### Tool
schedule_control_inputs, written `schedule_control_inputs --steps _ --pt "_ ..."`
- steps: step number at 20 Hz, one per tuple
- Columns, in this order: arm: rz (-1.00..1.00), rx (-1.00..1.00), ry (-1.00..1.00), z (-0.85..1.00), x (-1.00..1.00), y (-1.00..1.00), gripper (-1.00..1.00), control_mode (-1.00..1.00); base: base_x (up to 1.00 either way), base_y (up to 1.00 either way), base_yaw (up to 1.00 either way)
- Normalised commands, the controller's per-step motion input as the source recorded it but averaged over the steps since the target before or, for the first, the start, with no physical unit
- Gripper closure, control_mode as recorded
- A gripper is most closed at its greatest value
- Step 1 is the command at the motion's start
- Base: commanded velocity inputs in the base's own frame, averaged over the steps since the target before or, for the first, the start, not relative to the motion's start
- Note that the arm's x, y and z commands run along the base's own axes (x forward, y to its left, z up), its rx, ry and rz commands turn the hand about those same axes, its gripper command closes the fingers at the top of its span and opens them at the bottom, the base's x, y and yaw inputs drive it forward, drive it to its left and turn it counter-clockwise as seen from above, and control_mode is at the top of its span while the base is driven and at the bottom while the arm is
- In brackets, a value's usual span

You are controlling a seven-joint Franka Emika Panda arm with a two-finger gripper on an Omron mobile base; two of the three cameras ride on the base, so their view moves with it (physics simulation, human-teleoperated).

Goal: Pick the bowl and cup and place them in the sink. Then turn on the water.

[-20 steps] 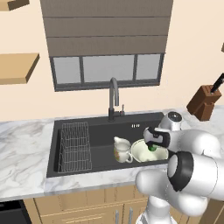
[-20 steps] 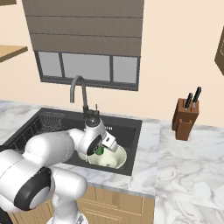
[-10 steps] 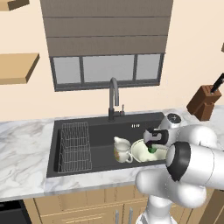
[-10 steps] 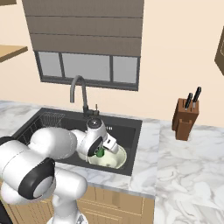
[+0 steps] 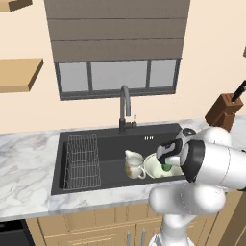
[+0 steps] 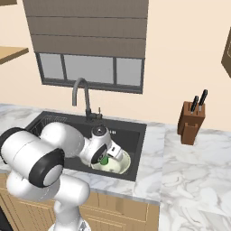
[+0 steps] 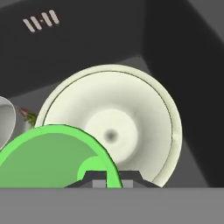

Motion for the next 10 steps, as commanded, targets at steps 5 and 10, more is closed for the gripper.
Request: schedule_control_inputs --steps 5,10 --pt "0.00 0.00 0.01 -0.27 0.05 0.00 1.00 -1.00 0.00 0.00 0.00" --pt "0.00 0.00 0.00 -0.23 0.12 0.00 1.00 -1.00 0.00 0.00 0.00"
